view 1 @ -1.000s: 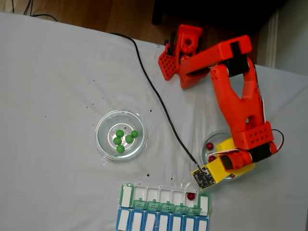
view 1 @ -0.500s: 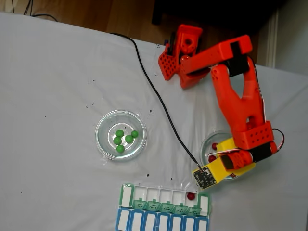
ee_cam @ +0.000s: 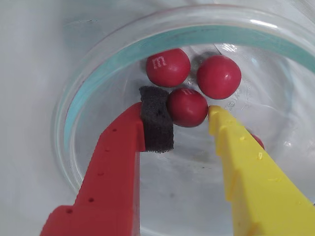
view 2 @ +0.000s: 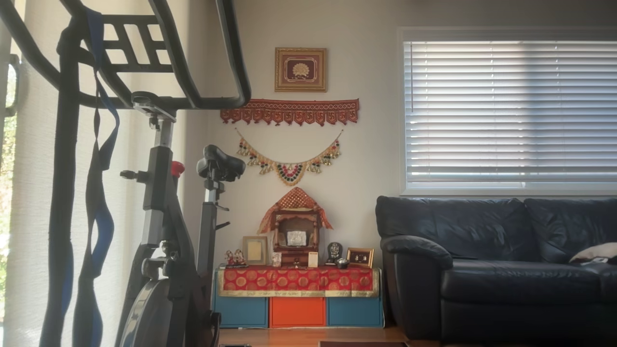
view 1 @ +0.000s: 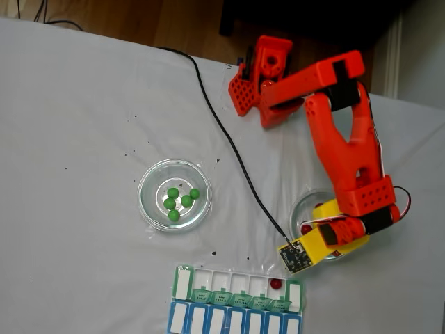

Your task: Sort medicines into box.

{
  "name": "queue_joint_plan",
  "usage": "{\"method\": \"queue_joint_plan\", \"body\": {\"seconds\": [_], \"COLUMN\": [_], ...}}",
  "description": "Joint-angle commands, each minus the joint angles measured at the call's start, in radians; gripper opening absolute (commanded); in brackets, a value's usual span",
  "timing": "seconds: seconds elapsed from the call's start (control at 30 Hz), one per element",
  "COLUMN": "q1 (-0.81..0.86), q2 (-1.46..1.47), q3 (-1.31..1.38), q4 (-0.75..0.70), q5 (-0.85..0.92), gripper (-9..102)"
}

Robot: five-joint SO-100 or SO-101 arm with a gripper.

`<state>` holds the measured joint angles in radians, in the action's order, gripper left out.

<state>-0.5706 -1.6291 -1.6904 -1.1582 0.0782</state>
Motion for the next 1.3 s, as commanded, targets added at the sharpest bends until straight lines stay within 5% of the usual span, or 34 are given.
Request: {"method": "queue_joint_plan", "body": {"seconds": [0.0, 0.6, 1.27], "q1": [-0.017, -0.017, 0.101], "q2": [-0.012, -0.029, -0.311], "q3": [0.014, 0.003, 0.123], "q4": [0.012, 0.02, -0.14], "q5": [0.008, 0.014, 0.011], "gripper": [13, 5, 2]}}
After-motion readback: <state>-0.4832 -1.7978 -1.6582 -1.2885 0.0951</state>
